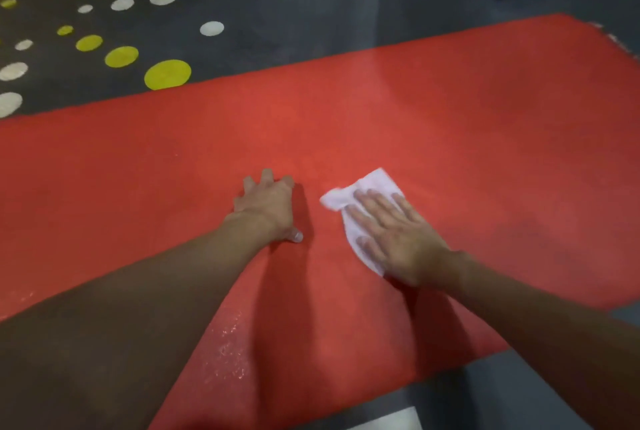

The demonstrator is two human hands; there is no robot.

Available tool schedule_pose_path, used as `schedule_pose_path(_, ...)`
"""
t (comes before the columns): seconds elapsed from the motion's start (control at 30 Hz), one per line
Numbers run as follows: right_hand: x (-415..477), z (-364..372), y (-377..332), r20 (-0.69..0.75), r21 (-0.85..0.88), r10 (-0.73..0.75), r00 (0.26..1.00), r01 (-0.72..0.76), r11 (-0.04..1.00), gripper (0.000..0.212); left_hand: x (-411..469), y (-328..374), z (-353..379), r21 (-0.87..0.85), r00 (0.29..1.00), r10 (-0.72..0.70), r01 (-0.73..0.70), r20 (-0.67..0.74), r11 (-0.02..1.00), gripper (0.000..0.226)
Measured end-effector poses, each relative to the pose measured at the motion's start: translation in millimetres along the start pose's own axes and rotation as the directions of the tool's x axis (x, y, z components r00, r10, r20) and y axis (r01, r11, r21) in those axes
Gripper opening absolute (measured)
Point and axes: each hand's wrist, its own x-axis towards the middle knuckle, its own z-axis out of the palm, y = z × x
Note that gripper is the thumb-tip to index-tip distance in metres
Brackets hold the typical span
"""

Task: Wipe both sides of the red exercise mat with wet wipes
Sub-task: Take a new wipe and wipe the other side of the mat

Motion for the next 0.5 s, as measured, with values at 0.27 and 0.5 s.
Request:
schedule_pose_path(0.27, 9.6, 7.9, -37.7, 0.005, -0.033, -0.011, 1.000, 0.011, 0.999, 0.060, 22.3, -10.5, -0.8, 0.011, 0.996, -0.002, 0.001, 0.085, 1.000, 0.137)
schedule_pose_path(0.5, 39.9, 9.2, -63.3, -0.034, -0.003, 0.252, 0.967, -0.252, 0.968, 0.065, 35.5, -23.8, -11.5, 0.012, 0.998, 0.048, -0.048, -0.034, 0.999, 0.109)
